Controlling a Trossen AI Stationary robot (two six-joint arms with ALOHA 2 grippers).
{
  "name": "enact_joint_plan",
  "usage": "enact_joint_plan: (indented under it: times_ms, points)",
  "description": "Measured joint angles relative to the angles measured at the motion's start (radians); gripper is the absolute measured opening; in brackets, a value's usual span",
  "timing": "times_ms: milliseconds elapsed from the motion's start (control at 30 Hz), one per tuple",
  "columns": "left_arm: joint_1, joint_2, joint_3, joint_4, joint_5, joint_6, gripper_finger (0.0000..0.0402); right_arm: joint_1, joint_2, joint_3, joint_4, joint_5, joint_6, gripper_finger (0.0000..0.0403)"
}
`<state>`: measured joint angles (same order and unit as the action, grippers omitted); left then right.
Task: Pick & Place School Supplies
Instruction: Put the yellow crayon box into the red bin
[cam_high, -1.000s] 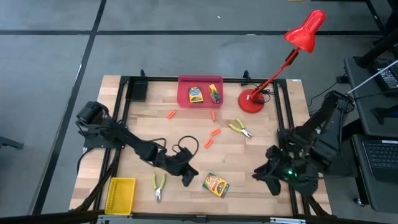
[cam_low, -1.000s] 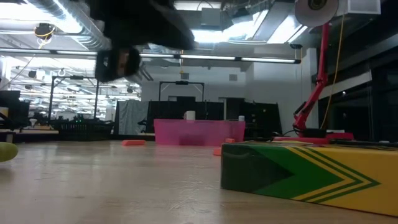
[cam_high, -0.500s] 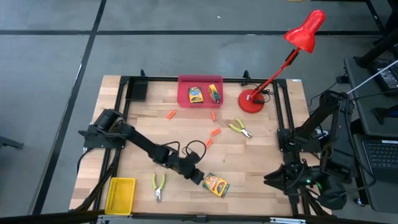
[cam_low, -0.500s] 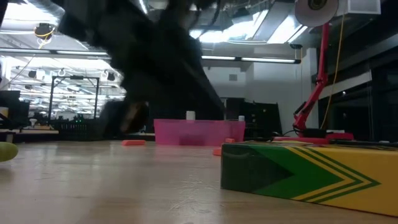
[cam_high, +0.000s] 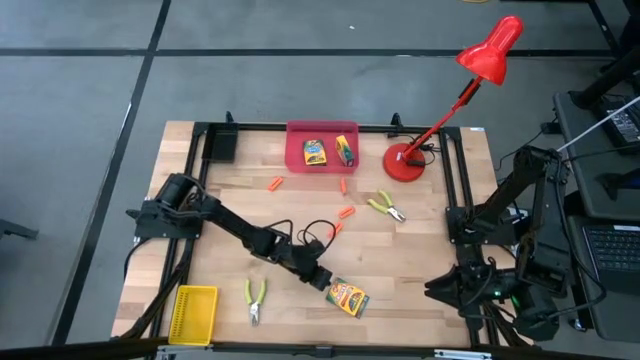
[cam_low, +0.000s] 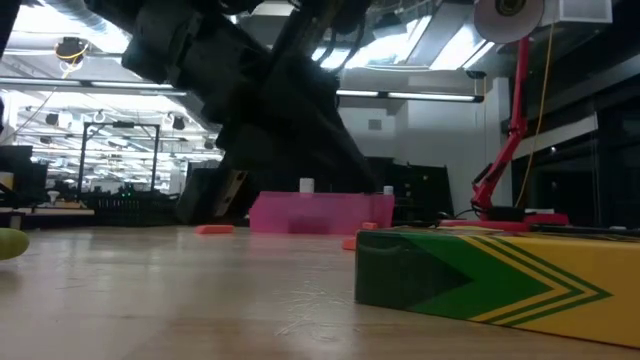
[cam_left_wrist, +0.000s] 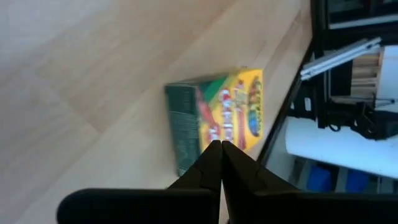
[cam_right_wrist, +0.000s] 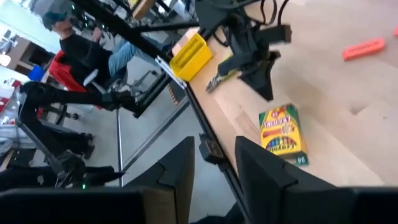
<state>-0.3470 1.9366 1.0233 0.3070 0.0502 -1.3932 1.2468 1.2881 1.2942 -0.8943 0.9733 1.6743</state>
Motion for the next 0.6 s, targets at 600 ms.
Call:
enact_joint_plan:
  times_ms: [600]
  points:
    - [0.004,0.132,0.201,-0.174,0.051,0.097,0.0001,-0.04,0.0,0.0,0.012,0.007,-0.035,0.0121]
